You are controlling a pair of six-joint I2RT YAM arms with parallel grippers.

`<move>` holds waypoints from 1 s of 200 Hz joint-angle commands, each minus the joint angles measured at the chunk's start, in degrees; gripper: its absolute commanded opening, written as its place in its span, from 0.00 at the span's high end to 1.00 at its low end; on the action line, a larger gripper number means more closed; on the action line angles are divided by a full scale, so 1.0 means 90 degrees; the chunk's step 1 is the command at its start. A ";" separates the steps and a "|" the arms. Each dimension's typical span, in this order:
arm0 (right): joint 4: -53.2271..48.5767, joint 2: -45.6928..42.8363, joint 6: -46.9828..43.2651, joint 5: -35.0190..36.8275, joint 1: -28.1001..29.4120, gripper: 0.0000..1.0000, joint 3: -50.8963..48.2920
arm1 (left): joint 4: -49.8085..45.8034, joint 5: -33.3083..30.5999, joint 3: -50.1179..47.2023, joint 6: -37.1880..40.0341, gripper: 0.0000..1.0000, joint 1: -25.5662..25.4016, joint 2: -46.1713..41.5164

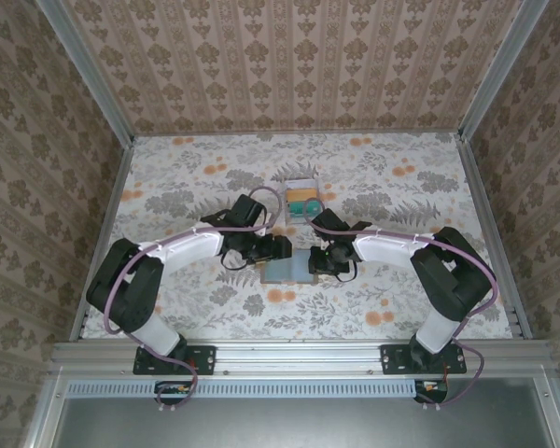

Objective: Take the credit cards out of the card holder

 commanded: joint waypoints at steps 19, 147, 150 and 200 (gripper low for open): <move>-0.0009 0.0337 0.0024 -0.0037 0.0091 0.76 -0.0019 | -0.0229 -0.0092 -0.0095 0.0160 0.29 -0.0023 0.0248; 0.0003 0.0430 0.0024 -0.0070 0.0091 0.76 0.0028 | -0.0485 -0.0338 -0.0007 0.0166 0.30 -0.0081 0.0384; -0.0003 0.0427 0.0024 -0.0074 0.0091 0.76 0.0027 | -0.0474 -0.0316 0.0000 0.0158 0.30 -0.0086 0.0399; -0.0011 0.0450 0.0017 -0.0083 0.0091 0.76 0.0044 | 0.0030 0.0111 -0.0051 -0.0038 0.30 -0.0175 0.0622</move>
